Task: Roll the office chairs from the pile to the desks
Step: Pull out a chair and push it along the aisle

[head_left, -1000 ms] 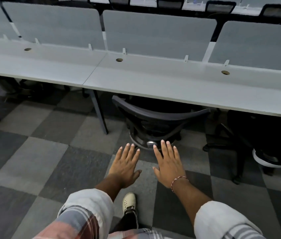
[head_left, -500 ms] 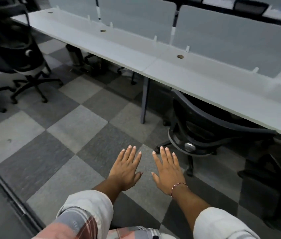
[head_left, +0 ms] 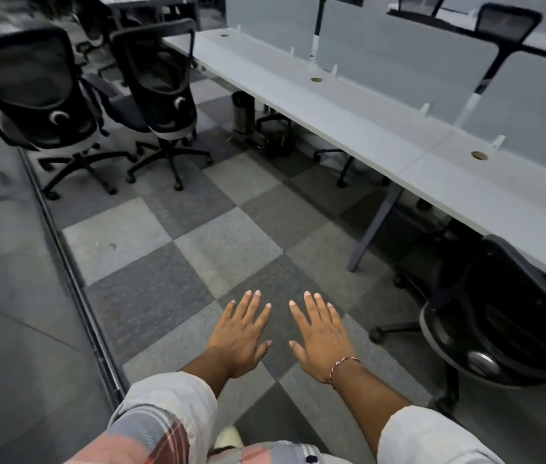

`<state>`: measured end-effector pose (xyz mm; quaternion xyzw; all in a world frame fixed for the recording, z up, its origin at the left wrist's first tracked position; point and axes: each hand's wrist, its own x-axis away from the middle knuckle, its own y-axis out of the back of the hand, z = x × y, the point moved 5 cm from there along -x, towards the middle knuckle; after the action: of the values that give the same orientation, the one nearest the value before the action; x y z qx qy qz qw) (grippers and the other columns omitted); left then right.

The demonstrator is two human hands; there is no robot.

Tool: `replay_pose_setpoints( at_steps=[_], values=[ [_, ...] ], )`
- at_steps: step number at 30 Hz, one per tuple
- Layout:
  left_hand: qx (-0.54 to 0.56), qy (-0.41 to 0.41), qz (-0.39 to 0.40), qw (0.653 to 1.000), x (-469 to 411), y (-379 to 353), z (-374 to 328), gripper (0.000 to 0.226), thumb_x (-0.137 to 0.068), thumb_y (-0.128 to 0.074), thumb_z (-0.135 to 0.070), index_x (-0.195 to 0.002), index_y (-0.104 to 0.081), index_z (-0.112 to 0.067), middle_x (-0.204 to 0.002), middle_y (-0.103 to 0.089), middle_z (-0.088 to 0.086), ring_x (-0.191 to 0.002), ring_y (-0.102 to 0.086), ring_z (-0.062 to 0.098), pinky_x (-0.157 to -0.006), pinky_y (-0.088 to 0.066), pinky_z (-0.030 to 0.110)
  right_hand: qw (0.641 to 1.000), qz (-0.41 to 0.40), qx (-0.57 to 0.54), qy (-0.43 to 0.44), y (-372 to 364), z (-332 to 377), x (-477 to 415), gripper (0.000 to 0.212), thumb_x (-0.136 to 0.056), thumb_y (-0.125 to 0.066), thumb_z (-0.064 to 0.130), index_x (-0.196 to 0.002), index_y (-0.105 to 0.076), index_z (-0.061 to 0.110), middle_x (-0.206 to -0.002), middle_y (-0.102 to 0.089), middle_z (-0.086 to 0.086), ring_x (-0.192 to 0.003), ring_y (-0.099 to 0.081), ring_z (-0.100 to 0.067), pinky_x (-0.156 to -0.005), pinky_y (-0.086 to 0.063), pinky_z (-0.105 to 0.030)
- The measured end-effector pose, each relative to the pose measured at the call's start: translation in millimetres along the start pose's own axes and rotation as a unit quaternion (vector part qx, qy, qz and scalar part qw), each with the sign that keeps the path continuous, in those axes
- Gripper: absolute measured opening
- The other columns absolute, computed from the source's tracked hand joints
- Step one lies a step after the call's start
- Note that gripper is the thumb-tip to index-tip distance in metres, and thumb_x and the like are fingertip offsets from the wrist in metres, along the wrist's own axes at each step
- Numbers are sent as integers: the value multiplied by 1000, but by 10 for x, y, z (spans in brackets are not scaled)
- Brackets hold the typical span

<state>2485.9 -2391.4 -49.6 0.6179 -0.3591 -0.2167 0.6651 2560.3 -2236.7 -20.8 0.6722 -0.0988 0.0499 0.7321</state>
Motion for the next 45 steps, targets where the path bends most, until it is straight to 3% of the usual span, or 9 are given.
replay_pose_setpoints(
  at_steps=[7, 16, 22, 25, 29, 32, 34, 37, 45],
  values=[
    [13, 46, -9, 999, -40, 213, 1097, 87, -88, 3, -62, -161, -6, -15, -165, 8, 18, -154, 7, 35, -123, -6, 52, 998, -9, 24, 61, 294, 721, -965, 77, -102, -37, 49, -156, 12, 25, -164, 15, -13, -150, 16, -31, -120, 9, -46],
    [48, 156, 6, 987, -210, 44, 2239, 71, -92, -36, -59, -142, -56, -12, -149, -49, 20, -138, -46, 36, -104, -46, 53, 989, -6, 27, 142, 422, 1338, -2265, 78, -100, -40, 50, -157, 6, 23, -164, 8, -15, -151, 11, -33, -121, 3, -48],
    [72, 222, -11, 972, -710, 221, 3103, 75, -94, -29, -59, -151, -43, -13, -158, -33, 20, -148, -30, 37, -114, -32, 54, 976, 1, 71, 206, 480, 1609, -3436, 84, -88, -59, 50, -157, -21, 20, -161, -21, -20, -149, -18, -38, -118, -15, -51],
    [85, 253, -23, 963, -952, 368, 3393, 73, -93, -32, -60, -148, -48, -13, -154, -41, 19, -146, -31, 34, -111, -37, 53, 970, -13, 82, 227, 641, 1743, -3895, 87, -77, -70, 54, -150, -39, 19, -153, -39, -19, -141, -37, -37, -113, -27, -50],
    [127, 288, -17, 949, -1282, 664, 3841, 74, -100, -23, -57, -160, -10, -17, -165, 4, 11, -154, 5, 31, -123, -7, 51, 960, -23, 82, 267, 942, 1880, -4632, 82, -92, -54, 49, -158, -14, 20, -163, -9, -18, -151, -8, -37, -119, -4, -49],
    [88, 305, -17, 948, -1426, 658, 4237, 71, -95, -32, -58, -147, -49, -13, -154, -41, 19, -144, -37, 35, -110, -39, 53, 959, -26, 77, 273, 1074, 2001, -5022, 80, -93, -52, 52, -157, -17, 19, -163, -13, -18, -150, -12, -37, -119, -9, -49],
    [99, 316, 1, 944, -1567, 639, 4540, 70, -89, -38, -59, -137, -62, -13, -143, -55, 19, -133, -53, 37, -99, -50, 52, 955, -21, 79, 286, 1123, 2081, -5336, 80, -95, -48, 52, -158, -11, 21, -164, -9, -17, -151, -6, -36, -121, -8, -50],
    [85, 297, -7, 951, -1877, 691, 4947, 71, -87, -38, -58, -135, -62, -12, -141, -56, 20, -131, -54, 37, -98, -51, 53, 952, -30, 73, 295, 1224, 2187, -5821, 79, -99, -42, 50, -158, 4, 23, -165, 7, -14, -151, 9, -33, -122, 4, -48],
    [88, 282, -45, 954, -2644, 911, 6269, 72, -91, -34, -56, -141, -56, -9, -146, -51, 22, -135, -49, 38, -102, -49, 55, 958, -50, 78, 271, 1574, 2577, -7212, 78, -99, -39, 49, -158, 5, 24, -165, 8, -14, -151, 10, -33, -122, 2, -49]
  ],
)
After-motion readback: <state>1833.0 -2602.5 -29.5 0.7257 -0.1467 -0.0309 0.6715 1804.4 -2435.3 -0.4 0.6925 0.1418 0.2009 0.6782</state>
